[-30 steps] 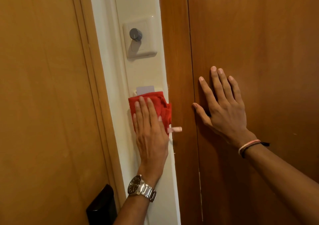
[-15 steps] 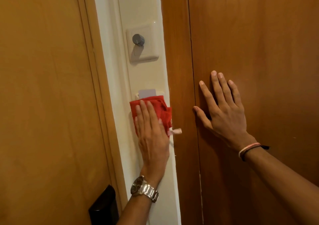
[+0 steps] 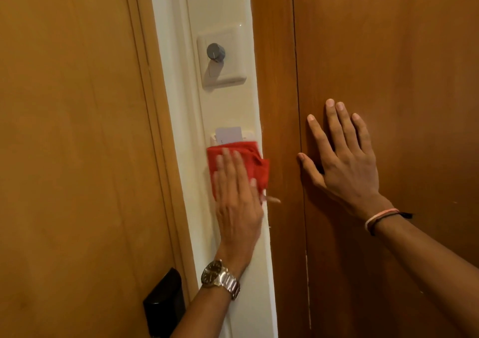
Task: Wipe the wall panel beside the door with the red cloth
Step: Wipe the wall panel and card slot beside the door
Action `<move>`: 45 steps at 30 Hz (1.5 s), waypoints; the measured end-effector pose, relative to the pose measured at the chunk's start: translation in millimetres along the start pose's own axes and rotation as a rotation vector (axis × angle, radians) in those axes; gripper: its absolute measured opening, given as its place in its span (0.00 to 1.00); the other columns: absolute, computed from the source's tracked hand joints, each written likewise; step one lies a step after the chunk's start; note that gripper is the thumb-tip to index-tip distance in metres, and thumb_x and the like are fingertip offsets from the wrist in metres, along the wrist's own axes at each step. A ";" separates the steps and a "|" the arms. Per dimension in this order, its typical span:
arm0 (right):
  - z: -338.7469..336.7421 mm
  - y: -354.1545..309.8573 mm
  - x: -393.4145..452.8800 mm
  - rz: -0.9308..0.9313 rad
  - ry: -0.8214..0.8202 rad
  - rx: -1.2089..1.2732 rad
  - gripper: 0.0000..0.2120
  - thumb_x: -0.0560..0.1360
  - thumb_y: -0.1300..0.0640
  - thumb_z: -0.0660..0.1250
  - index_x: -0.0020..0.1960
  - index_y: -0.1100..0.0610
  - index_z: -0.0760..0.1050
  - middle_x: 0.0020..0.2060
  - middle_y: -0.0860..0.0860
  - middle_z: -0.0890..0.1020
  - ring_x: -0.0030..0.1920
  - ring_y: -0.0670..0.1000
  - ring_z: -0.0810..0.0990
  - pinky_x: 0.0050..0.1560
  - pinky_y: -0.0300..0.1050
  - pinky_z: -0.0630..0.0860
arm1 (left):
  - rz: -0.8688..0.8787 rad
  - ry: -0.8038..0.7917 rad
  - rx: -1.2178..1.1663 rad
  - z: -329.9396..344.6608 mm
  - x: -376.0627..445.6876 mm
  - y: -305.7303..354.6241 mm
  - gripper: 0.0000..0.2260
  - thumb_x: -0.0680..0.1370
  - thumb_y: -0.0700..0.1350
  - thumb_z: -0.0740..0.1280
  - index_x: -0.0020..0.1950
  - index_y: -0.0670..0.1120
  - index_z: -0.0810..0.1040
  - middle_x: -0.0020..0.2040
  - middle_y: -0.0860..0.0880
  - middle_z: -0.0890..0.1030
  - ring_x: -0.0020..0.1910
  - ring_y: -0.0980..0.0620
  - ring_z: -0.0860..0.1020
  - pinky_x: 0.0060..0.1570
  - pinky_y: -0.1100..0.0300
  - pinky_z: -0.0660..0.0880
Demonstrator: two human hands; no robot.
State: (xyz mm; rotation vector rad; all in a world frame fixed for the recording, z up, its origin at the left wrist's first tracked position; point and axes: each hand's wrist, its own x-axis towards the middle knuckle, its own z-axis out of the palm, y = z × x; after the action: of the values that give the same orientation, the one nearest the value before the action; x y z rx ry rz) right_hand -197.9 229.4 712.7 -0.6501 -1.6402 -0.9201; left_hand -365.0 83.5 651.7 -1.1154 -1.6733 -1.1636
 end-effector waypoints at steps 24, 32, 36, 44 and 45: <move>0.2 1.5 -1.0 -0.016 0.011 -0.009 0.36 0.84 0.36 0.51 0.85 0.54 0.53 0.84 0.62 0.54 0.85 0.61 0.52 0.85 0.59 0.49 | -0.049 0.045 -0.055 3.2 4.6 4.2 0.26 0.86 0.54 0.45 0.82 0.44 0.47 0.82 0.41 0.54 0.82 0.44 0.49 0.78 0.41 0.59; -0.4 -0.2 -0.9 -0.010 0.006 -0.016 0.36 0.84 0.35 0.50 0.85 0.54 0.53 0.85 0.61 0.53 0.85 0.61 0.51 0.85 0.60 0.50 | 0.061 -0.026 -0.014 -6.4 -3.8 -16.3 0.27 0.86 0.55 0.41 0.82 0.43 0.49 0.82 0.41 0.53 0.82 0.43 0.50 0.76 0.39 0.63; -1.5 1.6 -0.6 -0.019 0.012 -0.009 0.36 0.84 0.35 0.51 0.85 0.54 0.53 0.85 0.61 0.53 0.85 0.61 0.51 0.85 0.59 0.50 | 0.017 -0.014 -0.051 -0.4 -1.5 -20.9 0.27 0.85 0.55 0.46 0.82 0.43 0.50 0.82 0.41 0.55 0.82 0.42 0.52 0.76 0.38 0.64; -0.3 1.2 -1.0 -0.015 0.010 -0.015 0.36 0.84 0.35 0.51 0.85 0.53 0.53 0.84 0.61 0.54 0.85 0.61 0.52 0.85 0.59 0.50 | -0.129 0.047 -0.108 2.0 8.8 -3.6 0.26 0.85 0.52 0.47 0.81 0.45 0.46 0.82 0.43 0.52 0.82 0.44 0.50 0.78 0.40 0.58; -0.1 0.7 -0.7 -0.012 0.008 -0.010 0.36 0.84 0.35 0.51 0.85 0.53 0.53 0.84 0.61 0.54 0.85 0.61 0.52 0.85 0.59 0.50 | -0.199 0.053 -0.114 0.6 11.9 1.2 0.26 0.85 0.52 0.48 0.81 0.45 0.46 0.82 0.43 0.51 0.82 0.44 0.49 0.79 0.41 0.57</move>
State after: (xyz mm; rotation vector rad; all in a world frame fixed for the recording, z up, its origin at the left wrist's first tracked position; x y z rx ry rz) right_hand -197.0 229.7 712.3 -0.6435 -1.6352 -0.9397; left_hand -367.5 87.0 662.9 -0.9942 -1.7250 -1.4176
